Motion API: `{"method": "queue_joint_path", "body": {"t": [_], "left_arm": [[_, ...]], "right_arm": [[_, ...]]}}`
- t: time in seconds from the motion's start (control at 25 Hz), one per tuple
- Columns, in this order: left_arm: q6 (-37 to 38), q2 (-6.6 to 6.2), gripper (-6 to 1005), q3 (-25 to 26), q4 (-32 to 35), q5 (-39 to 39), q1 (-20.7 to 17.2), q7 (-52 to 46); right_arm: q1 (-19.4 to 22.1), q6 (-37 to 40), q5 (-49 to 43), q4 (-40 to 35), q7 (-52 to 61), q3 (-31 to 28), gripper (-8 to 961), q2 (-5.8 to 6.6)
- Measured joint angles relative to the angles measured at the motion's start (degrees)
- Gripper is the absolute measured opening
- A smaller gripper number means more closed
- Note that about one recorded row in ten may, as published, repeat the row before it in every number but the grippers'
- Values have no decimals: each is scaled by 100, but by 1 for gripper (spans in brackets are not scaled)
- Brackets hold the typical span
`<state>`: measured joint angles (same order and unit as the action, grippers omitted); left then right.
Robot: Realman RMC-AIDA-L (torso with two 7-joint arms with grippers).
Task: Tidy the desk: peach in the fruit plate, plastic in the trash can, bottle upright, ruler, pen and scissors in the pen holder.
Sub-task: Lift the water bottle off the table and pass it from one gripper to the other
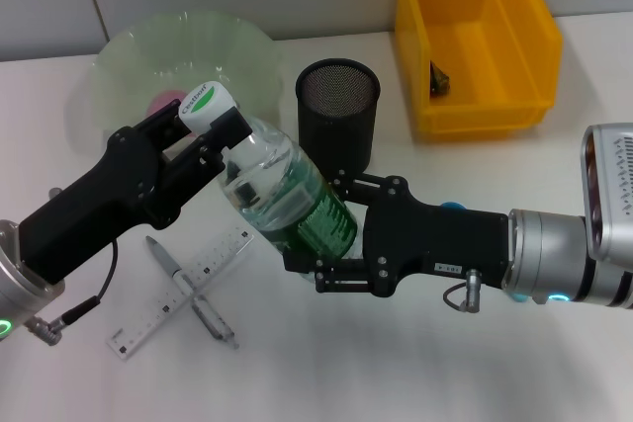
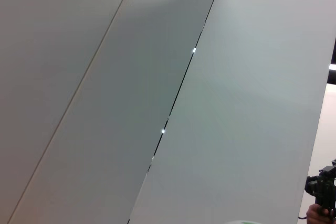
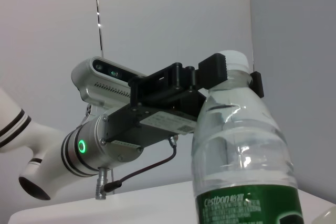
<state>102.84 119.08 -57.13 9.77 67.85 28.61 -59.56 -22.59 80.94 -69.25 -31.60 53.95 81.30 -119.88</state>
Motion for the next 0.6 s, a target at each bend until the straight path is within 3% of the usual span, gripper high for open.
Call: {"method": "queue_joint_path", "body": {"t": [0.6], "left_arm": [[-8, -3, 438, 5, -1, 16, 7, -18]], "right_arm": [[-58, -16, 219, 68, 43, 197, 789, 22]]}}
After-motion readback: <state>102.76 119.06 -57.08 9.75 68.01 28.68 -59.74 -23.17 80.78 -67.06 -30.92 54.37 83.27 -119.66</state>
